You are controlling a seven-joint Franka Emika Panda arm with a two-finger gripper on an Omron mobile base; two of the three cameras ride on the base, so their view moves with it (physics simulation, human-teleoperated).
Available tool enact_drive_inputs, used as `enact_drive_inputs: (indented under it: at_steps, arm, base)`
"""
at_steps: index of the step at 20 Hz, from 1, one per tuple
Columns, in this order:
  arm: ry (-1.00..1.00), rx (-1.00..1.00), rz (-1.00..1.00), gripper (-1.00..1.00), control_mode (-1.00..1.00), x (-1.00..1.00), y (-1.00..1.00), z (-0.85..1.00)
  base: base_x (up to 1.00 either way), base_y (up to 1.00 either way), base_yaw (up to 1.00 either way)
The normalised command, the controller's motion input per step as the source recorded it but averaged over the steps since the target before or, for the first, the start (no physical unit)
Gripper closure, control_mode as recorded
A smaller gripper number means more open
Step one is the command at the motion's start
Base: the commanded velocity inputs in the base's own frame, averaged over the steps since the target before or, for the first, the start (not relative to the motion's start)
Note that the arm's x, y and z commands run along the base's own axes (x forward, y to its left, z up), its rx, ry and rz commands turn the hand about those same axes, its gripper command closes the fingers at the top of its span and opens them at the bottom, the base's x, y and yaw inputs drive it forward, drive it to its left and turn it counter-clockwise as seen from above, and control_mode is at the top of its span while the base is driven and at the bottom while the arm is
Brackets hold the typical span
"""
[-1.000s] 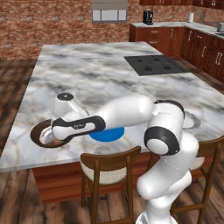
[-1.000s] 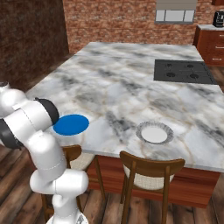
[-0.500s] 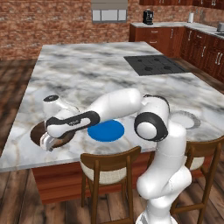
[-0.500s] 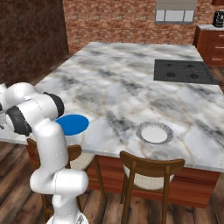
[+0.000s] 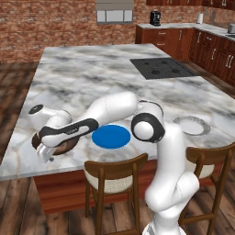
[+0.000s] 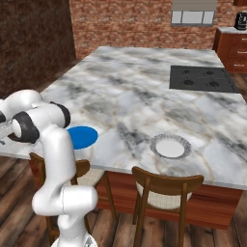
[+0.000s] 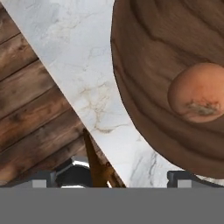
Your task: Pick the chicken drumstick and onion from their plates and place them in the bowl. Then put the bowl in the fridge.
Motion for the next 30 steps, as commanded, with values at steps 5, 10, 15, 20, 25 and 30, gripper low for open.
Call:
enact_drive_inputs:
  at_steps: [5,10,15,20,25,30]
  arm:
    - [-0.07,-0.02,0.0,-1.0,-1.0,0.12,0.0,-0.22]
    - [-0.09,0.0,0.0,-1.0,-1.0,0.18,-0.01,-0.18]
    - [-0.1,0.0,0.0,-1.0,-1.0,0.13,-0.03,-0.15]
    - [-0.06,0.03,0.0,-1.0,-1.0,0.1,-0.03,-0.18]
    - [-0.02,0.11,0.0,-1.0,-1.0,0.12,-0.06,-0.22]
    - [0.0,0.08,0.0,-1.0,-1.0,0.22,-0.01,-0.12]
  base:
    - [0.0,0.0,0.0]
    - [0.0,0.0,0.0]
    - [0.0,0.0,0.0]
    - [0.0,0.0,0.0]
    - [0.0,0.0,0.0]
    - [0.0,0.0,0.0]
